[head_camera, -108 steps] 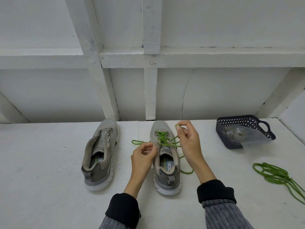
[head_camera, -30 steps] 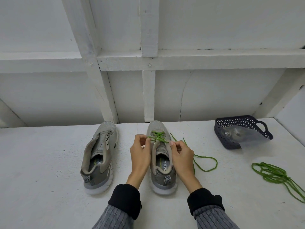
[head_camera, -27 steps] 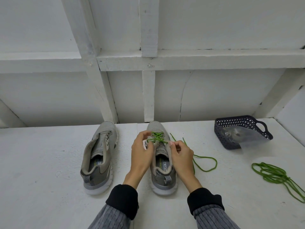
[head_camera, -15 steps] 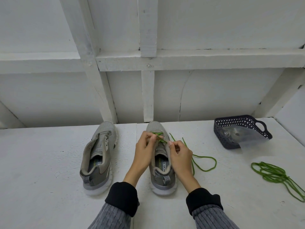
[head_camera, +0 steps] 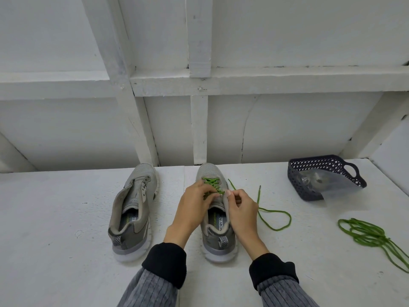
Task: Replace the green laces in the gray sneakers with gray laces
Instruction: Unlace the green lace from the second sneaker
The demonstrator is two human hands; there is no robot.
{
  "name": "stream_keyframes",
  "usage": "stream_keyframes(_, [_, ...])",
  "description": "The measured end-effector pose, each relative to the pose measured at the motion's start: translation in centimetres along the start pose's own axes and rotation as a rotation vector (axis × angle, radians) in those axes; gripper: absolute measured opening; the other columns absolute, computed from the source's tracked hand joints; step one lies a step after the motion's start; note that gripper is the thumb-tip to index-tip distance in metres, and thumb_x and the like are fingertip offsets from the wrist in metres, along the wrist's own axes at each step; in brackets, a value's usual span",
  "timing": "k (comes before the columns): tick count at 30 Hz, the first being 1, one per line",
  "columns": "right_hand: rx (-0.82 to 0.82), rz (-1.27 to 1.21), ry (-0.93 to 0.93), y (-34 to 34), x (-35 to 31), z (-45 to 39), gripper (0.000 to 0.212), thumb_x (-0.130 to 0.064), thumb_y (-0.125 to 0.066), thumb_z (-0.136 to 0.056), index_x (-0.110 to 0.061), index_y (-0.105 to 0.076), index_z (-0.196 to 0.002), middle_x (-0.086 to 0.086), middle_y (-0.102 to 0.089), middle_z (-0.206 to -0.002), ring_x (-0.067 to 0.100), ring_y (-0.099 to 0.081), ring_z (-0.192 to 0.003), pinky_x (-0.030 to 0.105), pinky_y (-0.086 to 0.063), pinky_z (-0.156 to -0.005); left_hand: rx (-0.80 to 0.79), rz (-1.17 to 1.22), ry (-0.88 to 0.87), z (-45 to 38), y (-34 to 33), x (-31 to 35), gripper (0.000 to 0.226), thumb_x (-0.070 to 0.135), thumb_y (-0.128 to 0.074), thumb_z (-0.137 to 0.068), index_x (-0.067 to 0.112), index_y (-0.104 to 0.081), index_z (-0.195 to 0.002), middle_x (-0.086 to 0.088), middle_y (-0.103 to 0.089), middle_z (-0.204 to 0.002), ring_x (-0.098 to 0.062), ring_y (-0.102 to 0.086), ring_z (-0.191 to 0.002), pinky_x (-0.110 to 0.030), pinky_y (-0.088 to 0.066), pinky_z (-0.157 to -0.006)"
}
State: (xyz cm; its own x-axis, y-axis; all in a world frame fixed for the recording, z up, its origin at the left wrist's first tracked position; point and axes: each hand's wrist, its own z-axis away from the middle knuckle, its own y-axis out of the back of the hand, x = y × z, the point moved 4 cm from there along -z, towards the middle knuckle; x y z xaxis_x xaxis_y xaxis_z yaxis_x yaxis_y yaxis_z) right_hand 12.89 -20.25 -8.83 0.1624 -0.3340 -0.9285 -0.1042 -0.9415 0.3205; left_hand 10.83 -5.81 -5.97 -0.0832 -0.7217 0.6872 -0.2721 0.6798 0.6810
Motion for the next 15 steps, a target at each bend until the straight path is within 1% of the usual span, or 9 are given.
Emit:
stream_keyframes(1, [0.002, -0.001, -0.001, 0.0, 0.0, 0.0, 0.017, -0.022, -0.059, -0.095, -0.016, -0.062, -0.079, -0.007, -0.062, -0.070, 0.003, -0.058, -0.064, 0.012, -0.044, -0.057, 0.052, 0.087, 0.022, 0.2, 0.1, -0.1, 0.004, 0.024, -0.070, -0.090, 0.023, -0.074, -0.090, 0.016, -0.052, -0.082, -0.001, -0.053, -0.081, -0.008, -0.038, -0.072])
stream_keyframes(3, [0.012, -0.010, -0.005, 0.1, 0.2, 0.0, 0.018, -0.021, -0.059, -0.095, -0.015, -0.062, -0.079, -0.005, -0.063, -0.069, 0.006, -0.058, -0.063, 0.014, -0.044, -0.056, 0.137, 0.340, 0.096, 0.8, 0.2, -0.2, 0.009, 0.019, -0.069, -0.091, 0.024, -0.070, -0.084, 0.007, -0.059, -0.086, -0.003, -0.056, -0.083, -0.012, -0.042, -0.076])
stream_keyframes(6, [0.024, -0.017, -0.008, 0.3, 0.3, 0.0, 0.020, -0.022, -0.059, -0.095, -0.013, -0.062, -0.077, -0.001, -0.063, -0.068, 0.010, -0.058, -0.064, 0.019, -0.044, -0.057, 0.178, 0.740, 0.184, 1.4, 0.6, -0.1, 0.009, 0.013, -0.058, -0.098, 0.009, -0.060, -0.090, 0.000, -0.070, -0.104, -0.016, -0.066, -0.098, -0.019, -0.050, -0.080])
stream_keyframes(7, [0.019, -0.016, -0.009, 0.2, 0.3, 0.0, 0.020, -0.022, -0.059, -0.095, -0.013, -0.062, -0.077, -0.001, -0.063, -0.069, 0.011, -0.058, -0.064, 0.019, -0.044, -0.057, 0.175, 0.841, 0.194, 1.6, 0.7, 0.0, 0.012, 0.013, -0.054, -0.100, 0.006, -0.055, -0.091, -0.003, -0.072, -0.101, -0.018, -0.068, -0.097, -0.020, -0.051, -0.081])
stream_keyframes(9, [0.011, -0.017, -0.008, 0.2, 0.2, 0.1, 0.020, -0.022, -0.059, -0.095, -0.013, -0.062, -0.077, -0.001, -0.063, -0.068, 0.007, -0.056, -0.061, 0.017, -0.043, -0.055, 0.173, 0.972, 0.204, 1.7, 0.9, 0.0, 0.015, 0.013, -0.050, -0.101, 0.006, -0.048, -0.088, -0.003, -0.067, -0.076, -0.020, -0.066, -0.077, -0.025, -0.055, -0.079])
stream_keyframes(10, [0.010, -0.019, -0.009, 0.2, 0.1, 0.1, 0.020, -0.022, -0.059, -0.095, -0.013, -0.062, -0.077, -0.002, -0.062, -0.067, 0.005, -0.055, -0.060, 0.015, -0.043, -0.055, 0.178, 0.978, 0.213, 1.8, 1.0, -0.1, 0.017, 0.013, -0.049, -0.101, 0.008, -0.047, -0.086, 0.000, -0.057, -0.064, -0.016, -0.057, -0.064, -0.025, -0.055, -0.073])
stream_keyframes(12, [0.016, -0.024, -0.012, 0.3, 0.1, 0.2, 0.020, -0.021, -0.060, -0.095, -0.014, -0.061, -0.076, -0.003, -0.062, -0.066, 0.002, -0.054, -0.059, 0.010, -0.041, -0.054, 0.191, 0.808, 0.212, 1.8, 1.3, -0.3, 0.020, 0.017, -0.055, -0.100, 0.016, -0.051, -0.080, 0.009, -0.045, -0.057, -0.009, -0.041, -0.055, -0.021, -0.045, -0.060])
stream_keyframes(13, [0.020, -0.022, -0.011, 0.3, 0.1, 0.2, 0.021, -0.021, -0.060, -0.095, -0.014, -0.061, -0.076, -0.004, -0.062, -0.066, 0.002, -0.054, -0.059, 0.009, -0.040, -0.054, 0.180, 0.665, 0.186, 1.8, 1.3, -0.2, 0.021, 0.020, -0.059, -0.098, 0.021, -0.054, -0.078, 0.013, -0.045, -0.057, -0.006, -0.040, -0.054, -0.019, -0.042, -0.059])
stream_keyframes(15, [0.021, -0.016, -0.009, 0.3, 0.0, 0.3, 0.020, -0.022, -0.060, -0.094, -0.013, -0.061, -0.076, -0.004, -0.062, -0.067, 0.004, -0.055, -0.060, 0.009, -0.040, -0.054, 0.114, 0.327, 0.086, 1.5, 1.2, 0.0, 0.013, 0.027, -0.066, -0.094, 0.028, -0.064, -0.081, 0.016, -0.059, -0.066, 0.001, -0.053, -0.060, -0.016, -0.045, -0.063])
